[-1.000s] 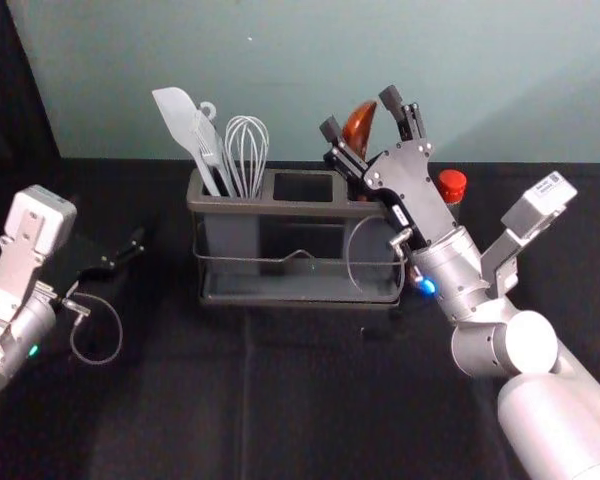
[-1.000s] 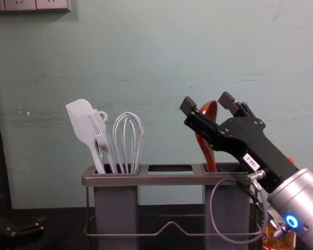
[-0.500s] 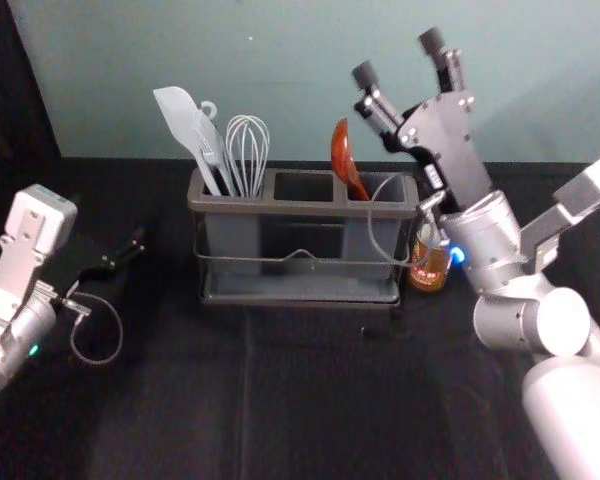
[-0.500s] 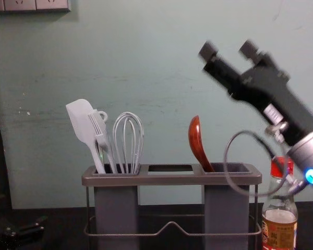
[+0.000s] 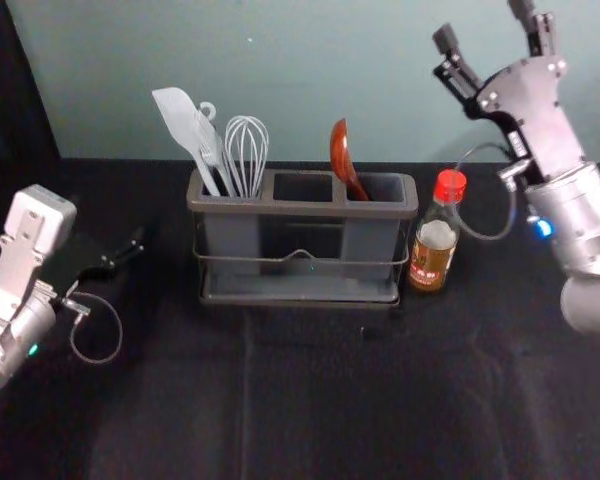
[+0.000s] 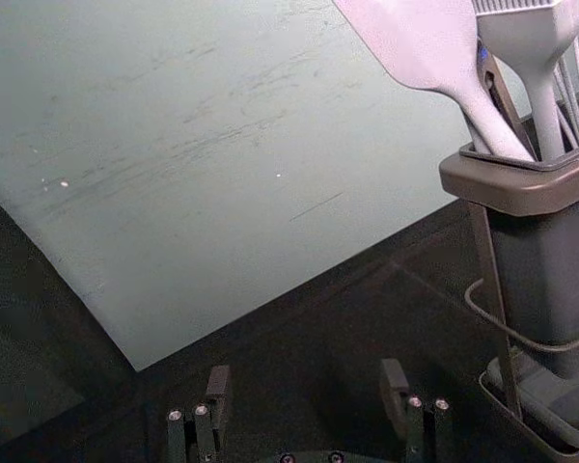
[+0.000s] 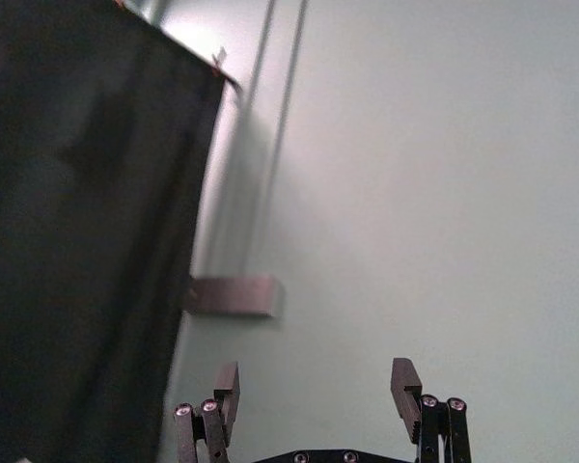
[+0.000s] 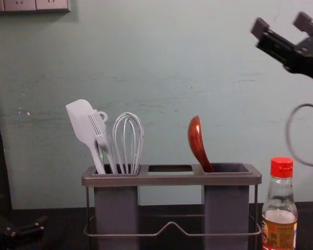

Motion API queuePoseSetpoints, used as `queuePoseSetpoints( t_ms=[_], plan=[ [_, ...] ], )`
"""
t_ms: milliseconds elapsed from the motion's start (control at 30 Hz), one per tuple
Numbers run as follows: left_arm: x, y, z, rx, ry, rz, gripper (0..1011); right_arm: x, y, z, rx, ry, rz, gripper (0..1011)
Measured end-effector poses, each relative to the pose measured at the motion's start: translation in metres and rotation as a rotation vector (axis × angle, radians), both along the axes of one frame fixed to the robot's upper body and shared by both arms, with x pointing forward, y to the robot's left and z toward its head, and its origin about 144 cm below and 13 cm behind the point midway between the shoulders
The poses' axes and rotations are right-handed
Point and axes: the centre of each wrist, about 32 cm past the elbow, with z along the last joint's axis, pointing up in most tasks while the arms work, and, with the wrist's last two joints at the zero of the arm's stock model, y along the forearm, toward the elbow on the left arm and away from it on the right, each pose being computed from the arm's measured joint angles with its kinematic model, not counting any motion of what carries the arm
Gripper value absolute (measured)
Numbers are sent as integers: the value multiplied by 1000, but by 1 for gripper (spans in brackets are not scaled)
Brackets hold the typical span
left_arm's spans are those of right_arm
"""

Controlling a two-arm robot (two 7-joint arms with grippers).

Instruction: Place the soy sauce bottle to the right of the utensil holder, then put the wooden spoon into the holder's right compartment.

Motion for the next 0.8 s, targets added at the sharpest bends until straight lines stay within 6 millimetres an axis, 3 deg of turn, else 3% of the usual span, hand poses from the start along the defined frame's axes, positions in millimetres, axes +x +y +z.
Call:
queuePoseSetpoints(
  t_ms=[367, 800],
  plan=[
    [0, 0, 0, 0, 0, 0, 1000, -11, -33, 12, -93, 93, -148, 1004],
    [0, 0, 0, 0, 0, 0, 1000, -19, -60, 3, -161, 291, -280, 1004]
  ],
)
